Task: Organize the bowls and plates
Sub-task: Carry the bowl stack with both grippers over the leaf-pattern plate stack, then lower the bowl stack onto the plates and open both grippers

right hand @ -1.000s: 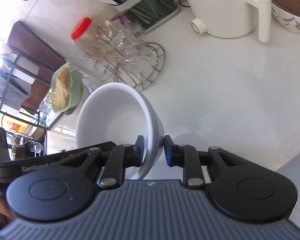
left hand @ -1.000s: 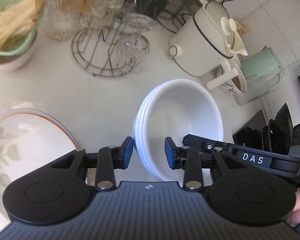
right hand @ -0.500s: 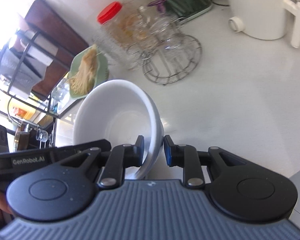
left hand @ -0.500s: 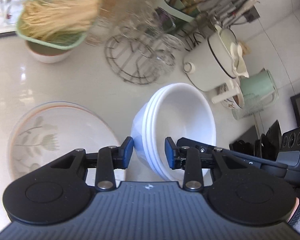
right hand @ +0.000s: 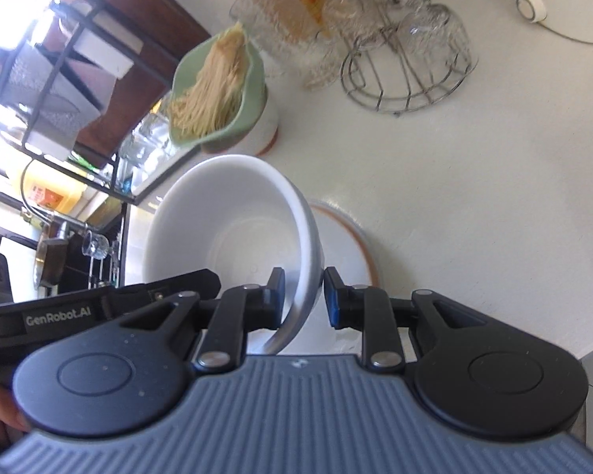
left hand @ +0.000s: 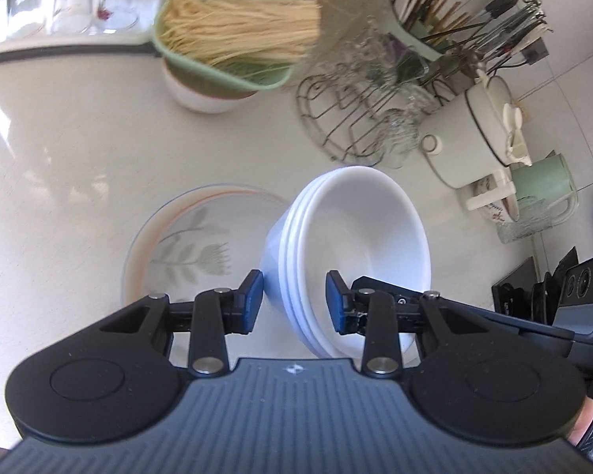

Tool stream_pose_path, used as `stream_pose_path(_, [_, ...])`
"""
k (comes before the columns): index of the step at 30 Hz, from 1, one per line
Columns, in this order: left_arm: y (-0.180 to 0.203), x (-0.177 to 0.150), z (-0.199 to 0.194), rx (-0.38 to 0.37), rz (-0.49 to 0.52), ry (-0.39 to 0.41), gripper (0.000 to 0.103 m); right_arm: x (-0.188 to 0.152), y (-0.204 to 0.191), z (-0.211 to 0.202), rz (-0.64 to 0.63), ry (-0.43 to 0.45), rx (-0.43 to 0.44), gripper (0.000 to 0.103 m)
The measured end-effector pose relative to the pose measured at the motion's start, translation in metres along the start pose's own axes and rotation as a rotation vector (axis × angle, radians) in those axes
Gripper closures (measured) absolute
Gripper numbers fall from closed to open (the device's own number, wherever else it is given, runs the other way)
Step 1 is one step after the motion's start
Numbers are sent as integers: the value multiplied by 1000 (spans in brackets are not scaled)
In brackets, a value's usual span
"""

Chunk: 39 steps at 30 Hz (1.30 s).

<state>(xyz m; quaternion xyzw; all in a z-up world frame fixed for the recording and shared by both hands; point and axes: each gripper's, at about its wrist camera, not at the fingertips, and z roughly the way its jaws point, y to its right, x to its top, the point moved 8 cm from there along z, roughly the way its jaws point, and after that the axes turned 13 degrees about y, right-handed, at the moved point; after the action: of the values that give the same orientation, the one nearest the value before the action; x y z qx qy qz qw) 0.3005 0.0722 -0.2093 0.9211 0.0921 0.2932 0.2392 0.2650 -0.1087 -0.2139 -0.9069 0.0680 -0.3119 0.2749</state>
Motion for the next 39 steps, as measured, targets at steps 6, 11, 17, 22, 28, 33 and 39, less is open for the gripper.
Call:
stream_pose_path(6, [-17, -9, 13, 16, -15, -33, 65, -13, -2, 16, -24, -23, -34, 78])
stream_pose_path(11, [-24, -9, 21, 12, -14, -40, 65, -19, 1, 25, 3, -40, -57, 78])
stream_pose_path(17, [-39, -14, 31, 33, -20, -74, 65, -28, -2, 39, -28, -88, -83, 78])
stream_pose_path(22, [-51, -17, 34, 42, -28, -101, 65, -29, -9, 47, -50, -102, -92, 78])
stream_pose_path(28, [-53, -17, 33, 37, -36, -101, 65, -28, -11, 50, -36, -99, -104, 78])
stream_pose_path(33, [-51, -15, 28, 47, -22, -88, 64, -26, -9, 47, -44, -92, -113, 77])
stream_pose_path(39, [-47, -11, 14, 74, 10, -49, 59, -20, -11, 34, -57, -61, -99, 77])
